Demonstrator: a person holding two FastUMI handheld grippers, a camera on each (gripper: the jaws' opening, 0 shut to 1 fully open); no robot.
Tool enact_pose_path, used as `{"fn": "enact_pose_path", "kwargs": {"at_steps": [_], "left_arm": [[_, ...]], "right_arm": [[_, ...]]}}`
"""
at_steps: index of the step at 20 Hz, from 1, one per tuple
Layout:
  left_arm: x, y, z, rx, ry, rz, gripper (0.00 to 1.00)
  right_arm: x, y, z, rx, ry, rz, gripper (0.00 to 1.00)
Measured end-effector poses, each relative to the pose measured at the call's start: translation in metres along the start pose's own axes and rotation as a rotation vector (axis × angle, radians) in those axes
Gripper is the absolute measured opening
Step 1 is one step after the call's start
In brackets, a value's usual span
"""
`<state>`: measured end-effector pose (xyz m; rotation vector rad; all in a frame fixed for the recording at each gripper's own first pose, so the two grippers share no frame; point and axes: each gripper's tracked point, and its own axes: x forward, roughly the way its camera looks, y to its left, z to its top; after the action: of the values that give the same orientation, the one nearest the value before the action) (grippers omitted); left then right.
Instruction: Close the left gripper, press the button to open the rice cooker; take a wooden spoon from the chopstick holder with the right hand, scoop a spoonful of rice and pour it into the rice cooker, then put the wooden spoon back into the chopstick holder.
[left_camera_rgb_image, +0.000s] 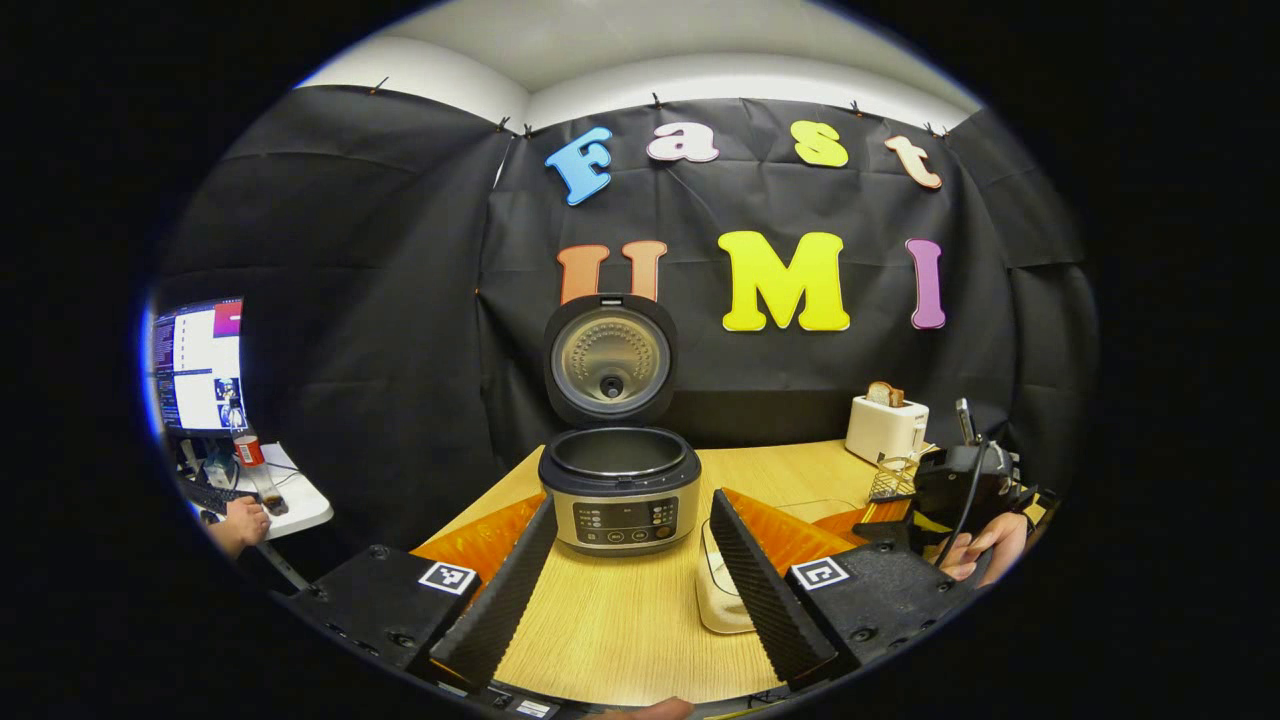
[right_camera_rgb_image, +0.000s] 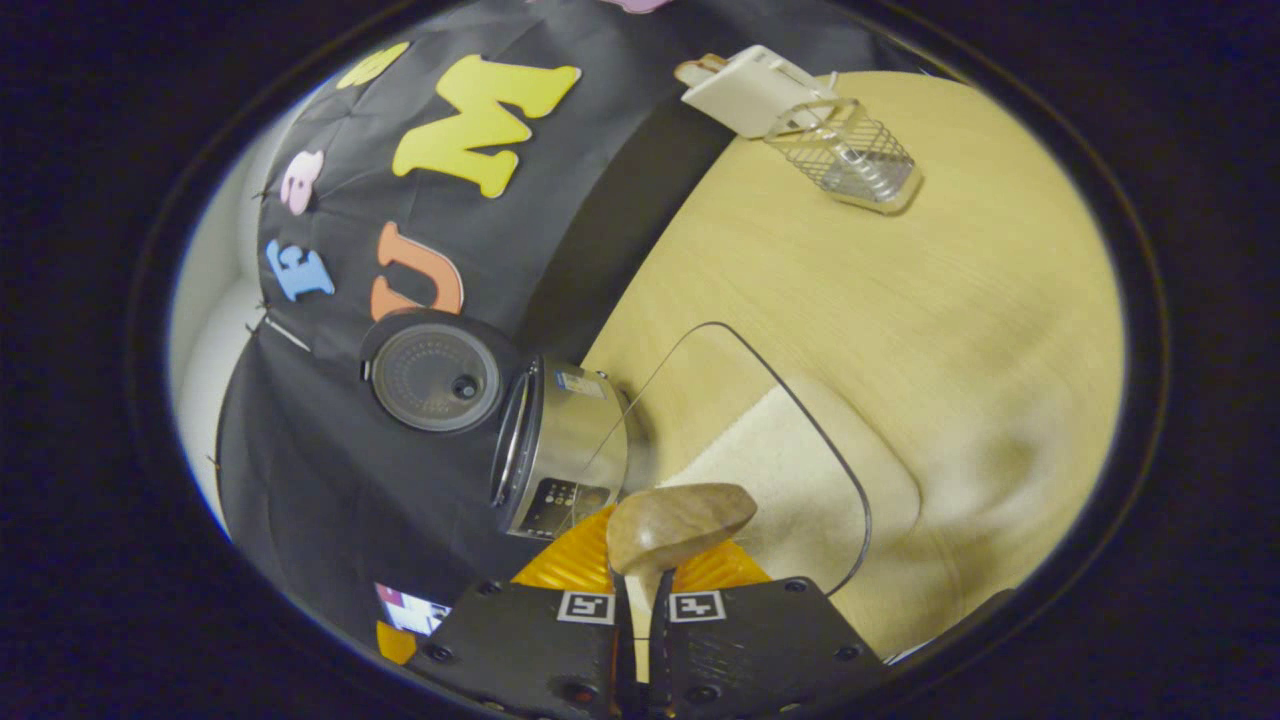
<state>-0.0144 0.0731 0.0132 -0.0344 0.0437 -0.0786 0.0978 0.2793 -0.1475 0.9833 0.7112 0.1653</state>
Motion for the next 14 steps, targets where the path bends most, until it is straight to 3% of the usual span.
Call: {"fn": "enact_pose_path", "kwargs": {"at_steps": [5, 8, 14], "left_arm": [[0.003, 0.003, -0.004, -0.008, 0.012, 0.013, 0.98], [0.005, 0.005, -0.006, -0.005, 0.019, 0.022, 0.98], [0.008, 0.005, -0.008, -0.014, 0.022, 0.020, 0.98]], "right_arm": [[-0.015, -0.006, 0.015, 0.272, 0.049, 0.096, 0.05], [-0.032, -0.019, 0.037, 0.301, 0.005, 0.113, 0.05], [-0.043, -0.019, 0.061, 0.431, 0.023, 0.222, 0.05]]}}
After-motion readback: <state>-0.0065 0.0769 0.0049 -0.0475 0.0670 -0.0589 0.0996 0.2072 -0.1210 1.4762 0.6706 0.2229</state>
